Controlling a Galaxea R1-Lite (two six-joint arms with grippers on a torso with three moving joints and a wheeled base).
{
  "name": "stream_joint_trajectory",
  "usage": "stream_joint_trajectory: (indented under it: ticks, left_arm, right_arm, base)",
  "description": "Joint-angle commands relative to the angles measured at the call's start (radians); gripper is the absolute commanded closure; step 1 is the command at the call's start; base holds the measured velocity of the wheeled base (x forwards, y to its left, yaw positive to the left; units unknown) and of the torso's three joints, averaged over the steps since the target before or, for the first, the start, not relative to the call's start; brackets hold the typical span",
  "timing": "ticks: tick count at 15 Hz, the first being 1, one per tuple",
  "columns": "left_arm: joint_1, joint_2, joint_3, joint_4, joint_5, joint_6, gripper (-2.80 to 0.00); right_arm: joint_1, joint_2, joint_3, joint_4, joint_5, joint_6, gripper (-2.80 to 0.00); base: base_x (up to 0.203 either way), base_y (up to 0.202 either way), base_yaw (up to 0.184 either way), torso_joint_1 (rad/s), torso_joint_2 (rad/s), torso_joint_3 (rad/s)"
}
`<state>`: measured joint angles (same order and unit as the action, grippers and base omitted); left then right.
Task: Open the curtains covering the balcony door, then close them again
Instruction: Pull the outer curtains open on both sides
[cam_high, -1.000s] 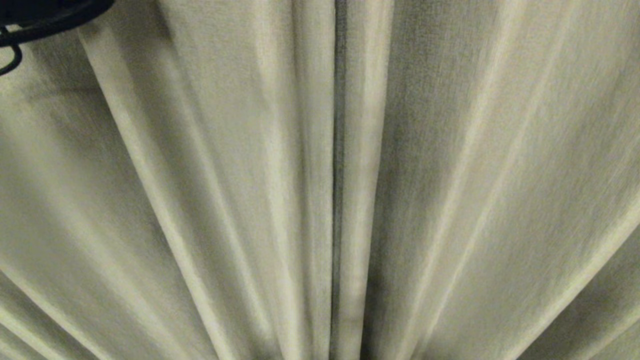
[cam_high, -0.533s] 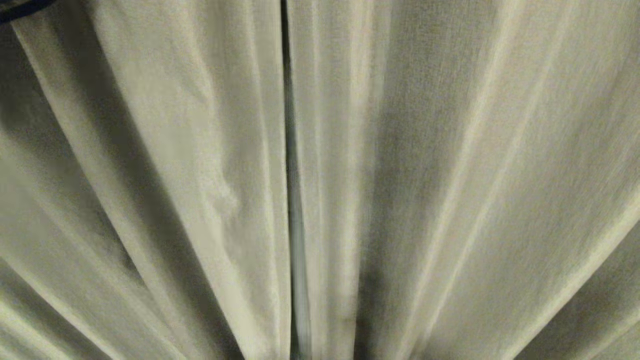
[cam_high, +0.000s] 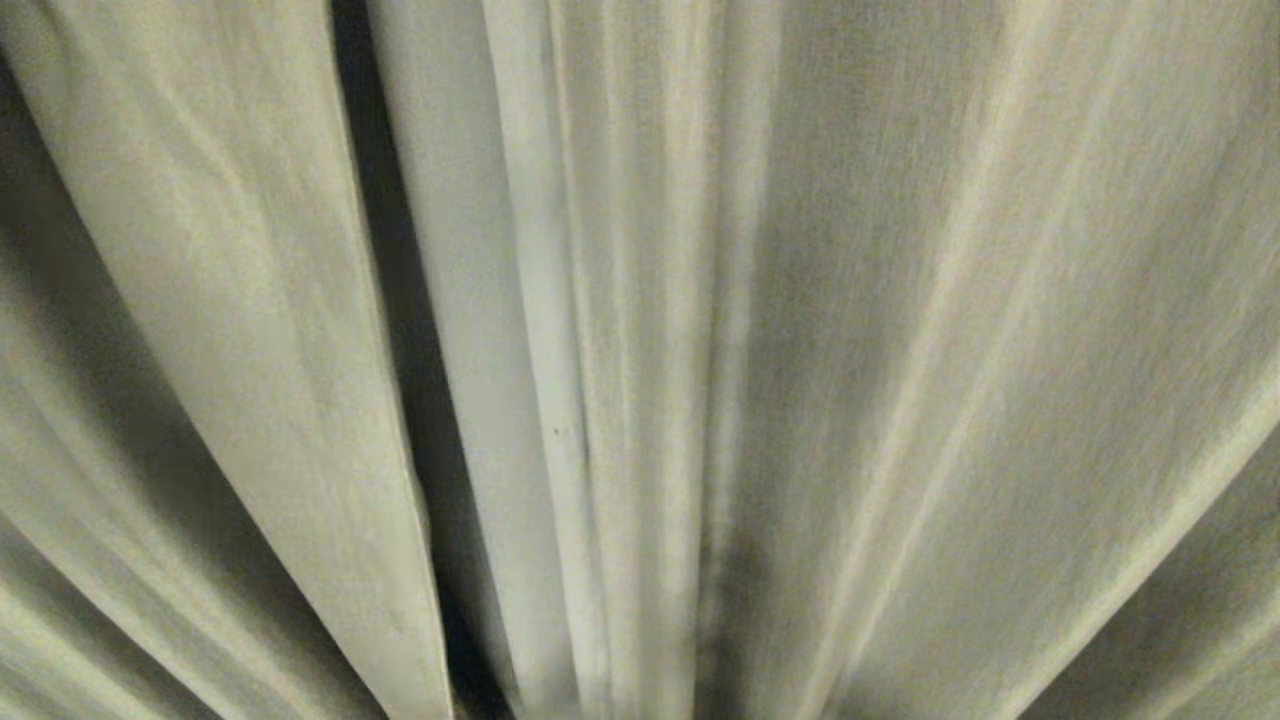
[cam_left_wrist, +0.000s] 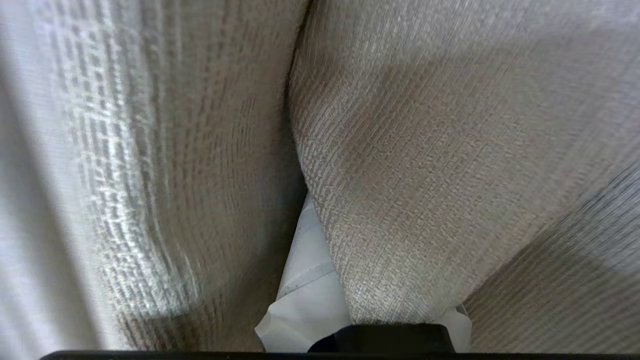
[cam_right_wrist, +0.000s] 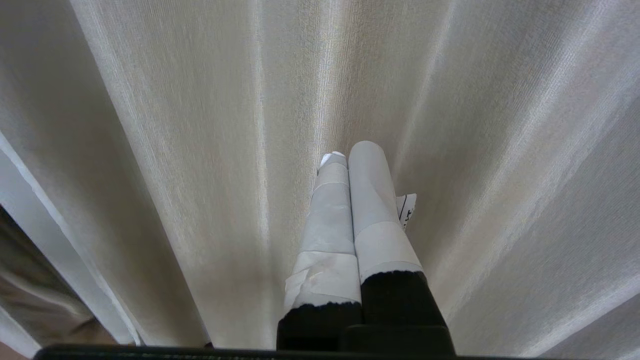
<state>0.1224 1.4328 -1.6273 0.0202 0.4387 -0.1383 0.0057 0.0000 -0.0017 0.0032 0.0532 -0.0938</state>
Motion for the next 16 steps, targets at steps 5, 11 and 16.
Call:
stream_joint_trajectory:
  ticks: [5,11,16]
  left_arm:
    - [0.209,0.087,-0.047,-0.001,0.009,0.022,0.00]
    - [0.273,0.182,-0.072,0.000,0.144,-0.070,0.00]
    - [0.304,0.251,-0.142,0.002,0.145,-0.083,0.00]
  right_arm:
    - [0.000,0.002,0.000,0.000,0.000,-0.001,0.00]
    - [0.000,0.002,0.000,0.000,0.000,-0.001,0.00]
    - [0.000,0.002,0.000,0.000,0.000,-0.001,0.00]
  base:
    - [0.000,0.000,0.000,0.000,0.00,0.000]
    - [0.000,0.000,0.000,0.000,0.00,0.000]
    - [0.000,0.000,0.000,0.000,0.00,0.000]
